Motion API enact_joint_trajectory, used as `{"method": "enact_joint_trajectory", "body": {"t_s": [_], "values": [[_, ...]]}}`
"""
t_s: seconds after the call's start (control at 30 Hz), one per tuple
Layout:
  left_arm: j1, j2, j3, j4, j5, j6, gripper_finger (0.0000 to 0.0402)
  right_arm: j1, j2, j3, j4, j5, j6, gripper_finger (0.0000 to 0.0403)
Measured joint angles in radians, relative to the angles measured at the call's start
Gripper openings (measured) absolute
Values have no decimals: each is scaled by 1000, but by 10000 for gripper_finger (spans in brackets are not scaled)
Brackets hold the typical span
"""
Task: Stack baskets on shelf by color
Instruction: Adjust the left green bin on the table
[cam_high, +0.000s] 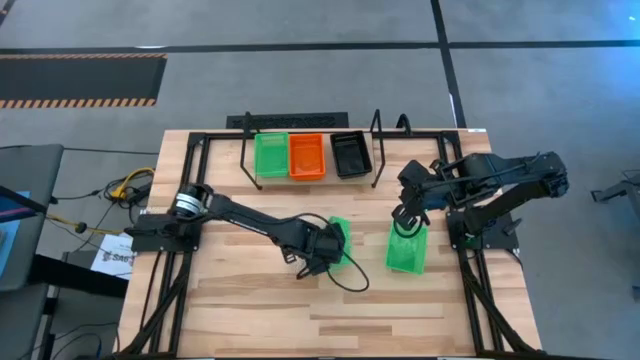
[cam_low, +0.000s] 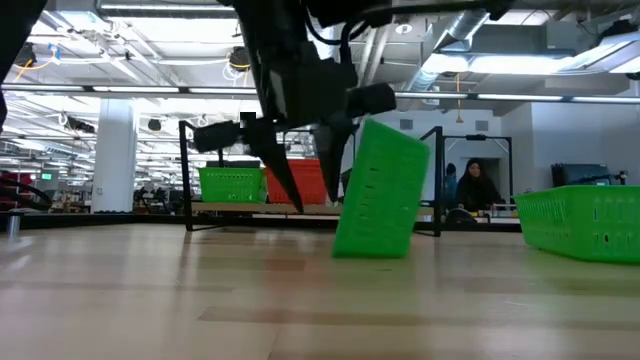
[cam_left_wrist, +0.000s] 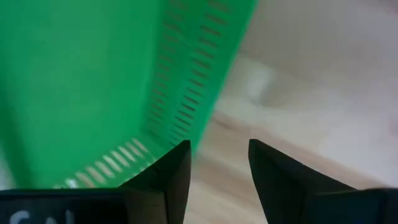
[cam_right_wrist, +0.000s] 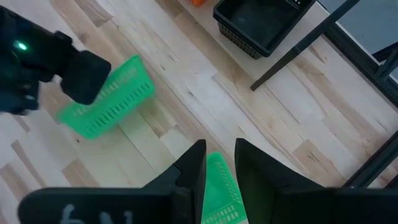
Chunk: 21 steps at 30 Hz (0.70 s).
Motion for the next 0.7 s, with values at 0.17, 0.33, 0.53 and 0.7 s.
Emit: {"method": "enact_joint_trajectory", "body": {"t_s": [0.17,0.33,0.53,0.7], "values": [[-4,21,2,34,-77,-4,150,6,0,0,2,-2,-1,104],[0,19,47,28,-157,-109,146,7,0,0,1,-2,-1,104],[8,15,225,29,-166,-266,140,7,0,0,1,-3,0,104],[8,11,362,29,-62,-334,140,7,0,0,0,-3,0,104]]}}
